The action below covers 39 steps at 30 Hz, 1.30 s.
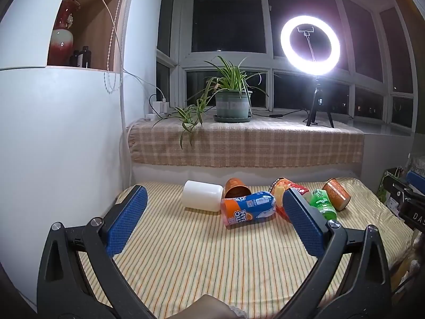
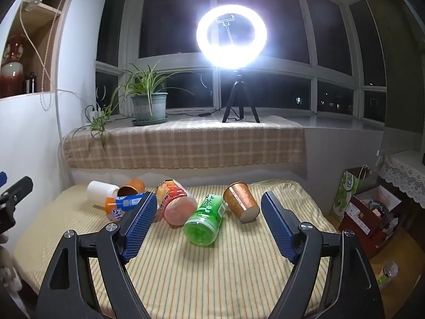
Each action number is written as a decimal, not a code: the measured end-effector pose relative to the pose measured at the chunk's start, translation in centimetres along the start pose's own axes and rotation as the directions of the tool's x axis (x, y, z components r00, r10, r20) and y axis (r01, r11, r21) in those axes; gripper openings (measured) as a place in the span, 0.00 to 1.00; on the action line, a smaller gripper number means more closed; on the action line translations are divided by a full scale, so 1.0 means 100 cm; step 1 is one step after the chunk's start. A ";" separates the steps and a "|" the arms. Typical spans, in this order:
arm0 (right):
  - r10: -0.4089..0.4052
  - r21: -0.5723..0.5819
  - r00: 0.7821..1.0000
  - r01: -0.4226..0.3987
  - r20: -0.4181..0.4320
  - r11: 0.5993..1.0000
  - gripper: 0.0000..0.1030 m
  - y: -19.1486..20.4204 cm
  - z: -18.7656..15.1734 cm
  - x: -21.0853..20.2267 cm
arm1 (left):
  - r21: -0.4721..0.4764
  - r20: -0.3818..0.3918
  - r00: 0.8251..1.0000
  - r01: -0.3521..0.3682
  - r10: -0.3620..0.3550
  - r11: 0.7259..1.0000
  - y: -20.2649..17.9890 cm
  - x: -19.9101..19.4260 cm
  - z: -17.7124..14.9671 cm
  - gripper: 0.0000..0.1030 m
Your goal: Flip cup upright
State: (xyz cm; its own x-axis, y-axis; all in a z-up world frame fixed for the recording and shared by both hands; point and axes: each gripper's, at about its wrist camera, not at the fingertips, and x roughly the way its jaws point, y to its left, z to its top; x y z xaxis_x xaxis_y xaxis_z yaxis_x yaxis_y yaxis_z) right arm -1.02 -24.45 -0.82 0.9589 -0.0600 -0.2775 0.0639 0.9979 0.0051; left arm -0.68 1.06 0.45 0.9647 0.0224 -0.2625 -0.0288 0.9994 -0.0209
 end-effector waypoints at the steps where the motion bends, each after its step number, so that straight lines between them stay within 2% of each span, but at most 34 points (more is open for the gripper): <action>1: -0.001 0.000 1.000 0.001 0.003 1.000 0.78 0.000 0.000 0.000 | 0.001 0.000 1.000 0.001 -0.001 1.000 0.000 0.000 0.000 1.00; 39: -0.019 -0.002 1.000 0.019 0.011 1.000 0.78 -0.004 0.001 0.001 | 0.007 -0.005 1.000 0.002 -0.002 1.000 0.003 0.001 -0.001 1.00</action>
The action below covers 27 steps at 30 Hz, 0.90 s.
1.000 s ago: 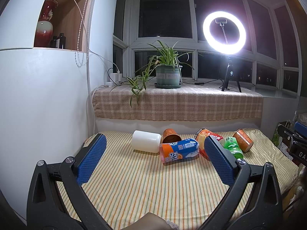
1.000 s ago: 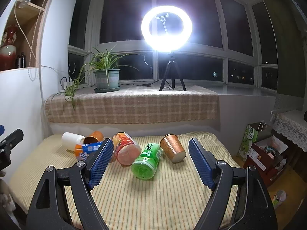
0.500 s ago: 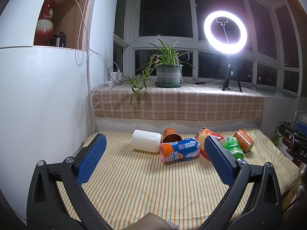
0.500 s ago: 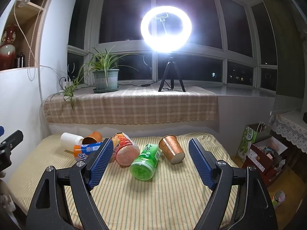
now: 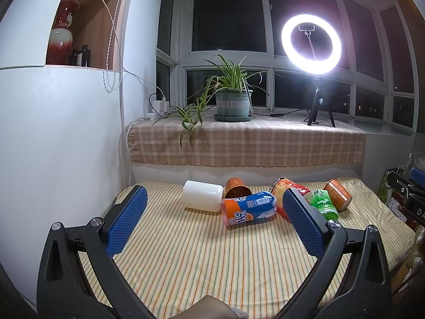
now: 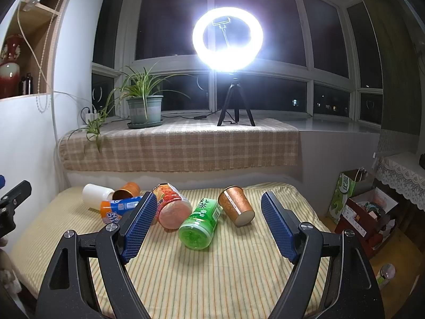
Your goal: Flip cup upright
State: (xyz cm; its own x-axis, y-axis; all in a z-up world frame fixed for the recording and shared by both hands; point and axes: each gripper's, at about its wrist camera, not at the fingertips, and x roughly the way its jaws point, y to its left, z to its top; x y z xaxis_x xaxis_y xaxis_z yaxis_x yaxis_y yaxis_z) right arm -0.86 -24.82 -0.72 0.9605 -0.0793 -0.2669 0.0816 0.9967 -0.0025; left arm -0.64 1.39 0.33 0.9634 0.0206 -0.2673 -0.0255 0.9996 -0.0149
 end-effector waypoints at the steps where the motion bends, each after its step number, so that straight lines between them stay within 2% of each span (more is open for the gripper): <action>1: -0.001 0.000 1.000 0.001 0.000 1.000 0.78 0.000 0.000 0.000 | 0.002 0.000 1.000 0.000 0.000 1.000 0.000 0.000 0.000 1.00; 27: -0.002 0.002 1.000 0.002 -0.006 1.000 0.78 -0.002 -0.001 0.001 | 0.002 -0.002 1.000 -0.001 0.001 1.000 0.001 0.000 0.000 1.00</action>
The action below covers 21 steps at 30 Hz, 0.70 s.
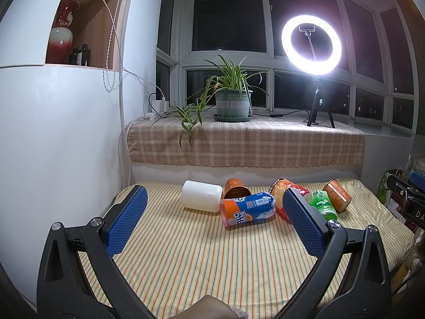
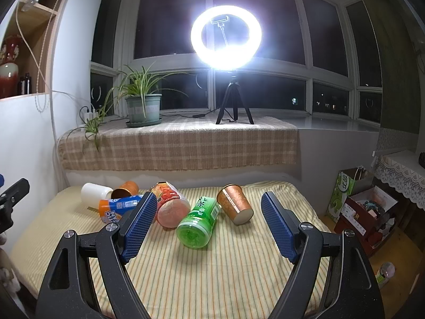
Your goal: Flip cup upright
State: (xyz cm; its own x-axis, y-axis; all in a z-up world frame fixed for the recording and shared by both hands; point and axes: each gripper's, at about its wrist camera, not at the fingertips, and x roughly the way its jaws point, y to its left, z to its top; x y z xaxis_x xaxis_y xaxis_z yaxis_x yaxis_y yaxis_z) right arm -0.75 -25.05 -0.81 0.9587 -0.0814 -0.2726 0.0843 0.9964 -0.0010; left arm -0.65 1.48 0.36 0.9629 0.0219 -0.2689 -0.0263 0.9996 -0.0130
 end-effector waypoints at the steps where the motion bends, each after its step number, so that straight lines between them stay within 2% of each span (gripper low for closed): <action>1: -0.002 0.000 1.000 0.002 0.000 1.000 0.78 0.000 -0.001 0.000 | 0.000 0.000 1.000 0.000 0.000 1.000 -0.001 0.000 0.000 1.00; 13: -0.001 0.000 1.000 0.001 -0.015 1.000 0.78 -0.003 -0.003 0.003 | 0.006 -0.011 1.000 0.000 0.000 1.000 -0.002 0.003 -0.002 1.00; 18: -0.004 0.008 0.999 0.004 -0.037 1.000 0.78 -0.005 -0.002 0.012 | 0.008 -0.033 0.999 -0.001 0.002 1.000 -0.008 0.017 -0.005 1.00; 21: -0.002 0.002 0.998 0.002 -0.056 1.000 0.78 -0.007 -0.002 0.018 | 0.007 -0.067 0.997 0.023 -0.022 1.000 -0.007 0.032 -0.004 1.00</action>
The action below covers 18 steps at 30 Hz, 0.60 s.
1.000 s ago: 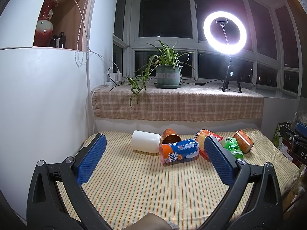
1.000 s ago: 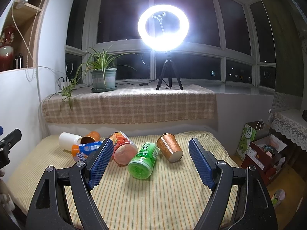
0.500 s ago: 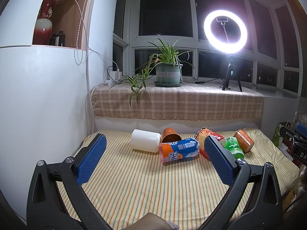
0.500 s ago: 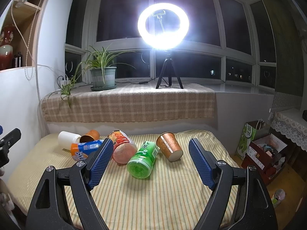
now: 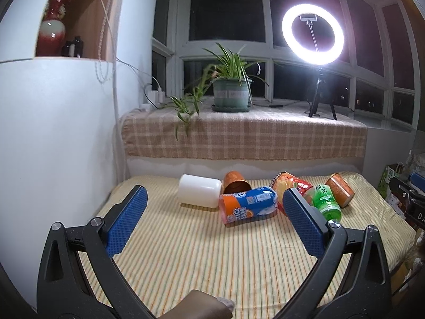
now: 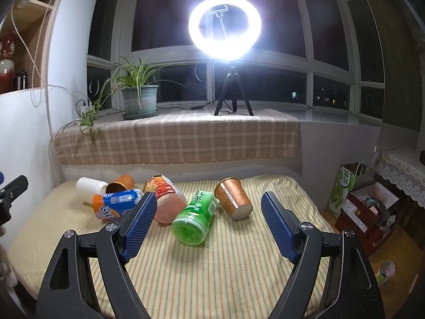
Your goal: Flip cup upright
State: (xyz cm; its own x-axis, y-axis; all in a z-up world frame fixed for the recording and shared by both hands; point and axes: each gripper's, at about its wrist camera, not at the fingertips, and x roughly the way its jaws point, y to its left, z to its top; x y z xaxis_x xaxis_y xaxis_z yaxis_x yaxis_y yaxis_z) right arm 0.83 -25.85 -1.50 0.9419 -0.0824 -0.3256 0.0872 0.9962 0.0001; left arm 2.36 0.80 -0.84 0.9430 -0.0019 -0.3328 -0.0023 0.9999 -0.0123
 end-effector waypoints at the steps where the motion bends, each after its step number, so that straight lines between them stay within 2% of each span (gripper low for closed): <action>1: 0.002 0.000 1.000 -0.002 -0.007 1.000 0.78 -0.001 0.000 0.002 | 0.002 -0.015 1.000 0.011 -0.011 1.000 0.000 0.005 0.001 1.00; 9: 0.004 -0.001 0.999 -0.004 -0.047 1.000 0.80 -0.009 -0.001 0.014 | -0.004 -0.132 0.989 0.065 -0.065 0.998 -0.002 0.043 0.011 1.00; 14: 0.004 0.003 0.998 -0.004 -0.069 1.000 0.80 -0.015 -0.002 0.023 | -0.067 -0.242 0.961 0.118 -0.131 0.991 -0.003 0.077 0.019 1.00; 18: 0.031 0.011 0.995 -0.030 -0.099 0.999 0.80 -0.020 0.000 0.035 | -0.094 -0.293 0.943 0.139 -0.161 0.986 -0.007 0.097 0.023 1.00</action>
State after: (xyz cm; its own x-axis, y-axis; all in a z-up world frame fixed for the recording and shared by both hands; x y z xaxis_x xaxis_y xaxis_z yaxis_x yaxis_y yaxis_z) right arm 3.98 -28.16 -2.66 0.9073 -0.0480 -0.4177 0.0622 0.9978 0.0205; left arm 12.24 0.07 -1.91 0.7918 -0.1662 -0.5877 0.0974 0.9843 -0.1471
